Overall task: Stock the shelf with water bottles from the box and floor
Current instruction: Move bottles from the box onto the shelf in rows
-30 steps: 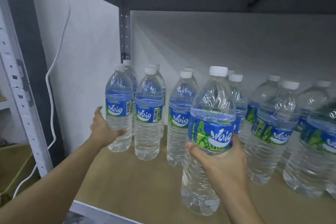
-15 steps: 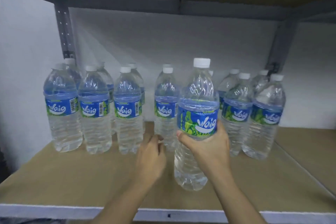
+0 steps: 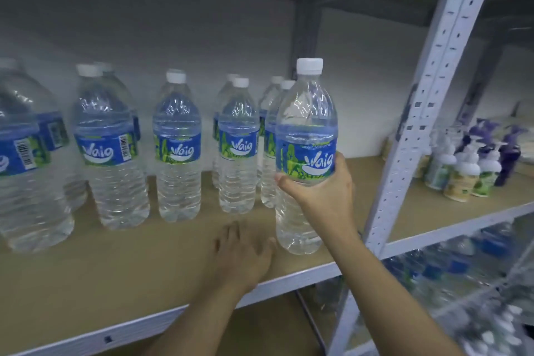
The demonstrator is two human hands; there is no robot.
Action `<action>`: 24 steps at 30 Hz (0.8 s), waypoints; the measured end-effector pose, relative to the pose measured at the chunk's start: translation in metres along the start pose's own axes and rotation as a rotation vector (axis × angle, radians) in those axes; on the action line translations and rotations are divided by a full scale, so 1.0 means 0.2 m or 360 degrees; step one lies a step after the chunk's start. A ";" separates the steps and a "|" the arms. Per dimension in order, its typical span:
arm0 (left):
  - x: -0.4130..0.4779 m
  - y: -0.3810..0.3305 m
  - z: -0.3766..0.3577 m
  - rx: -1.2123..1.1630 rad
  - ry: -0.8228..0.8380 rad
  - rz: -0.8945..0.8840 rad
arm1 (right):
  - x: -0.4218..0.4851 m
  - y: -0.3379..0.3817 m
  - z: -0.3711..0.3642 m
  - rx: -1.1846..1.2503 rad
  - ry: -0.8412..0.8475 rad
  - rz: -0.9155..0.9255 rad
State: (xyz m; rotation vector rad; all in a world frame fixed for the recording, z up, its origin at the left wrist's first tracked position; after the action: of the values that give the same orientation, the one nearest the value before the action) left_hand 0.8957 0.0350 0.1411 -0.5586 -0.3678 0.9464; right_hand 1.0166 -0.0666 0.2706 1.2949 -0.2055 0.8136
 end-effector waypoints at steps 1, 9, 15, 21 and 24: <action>0.01 0.01 -0.05 0.0127 0.0038 0.0018 | 0.02 -0.03 0.02 -0.0002 -0.0025 -0.0017; 0.03 0.02 -0.10 0.0392 0.0092 0.0017 | 0.16 -0.24 -0.09 0.0128 -0.0034 -0.0147; 0.03 0.02 -0.11 0.0477 0.0116 0.0030 | 0.21 -0.31 -0.20 0.0136 0.0093 -0.0159; 0.04 0.02 -0.11 0.0518 0.0113 0.0044 | 0.22 -0.34 -0.27 0.0086 0.0134 -0.0193; 0.03 0.02 -0.11 0.0508 0.0119 0.0036 | 0.21 -0.36 -0.27 0.0106 0.0162 -0.0227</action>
State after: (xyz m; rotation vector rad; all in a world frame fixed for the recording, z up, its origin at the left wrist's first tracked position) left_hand 0.9086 0.0358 0.1217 -0.3055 -0.1386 0.9799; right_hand 1.0762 -0.0029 0.2230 1.3110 -0.0049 0.7673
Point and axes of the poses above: each hand's wrist, its own x-axis towards the middle knuckle, its own z-axis out of the back of the hand, y = z × x, the point moved 6 cm from there along x, towards the middle knuckle, and after that the axes turned 8 degrees about -x, right-handed, at the moved point
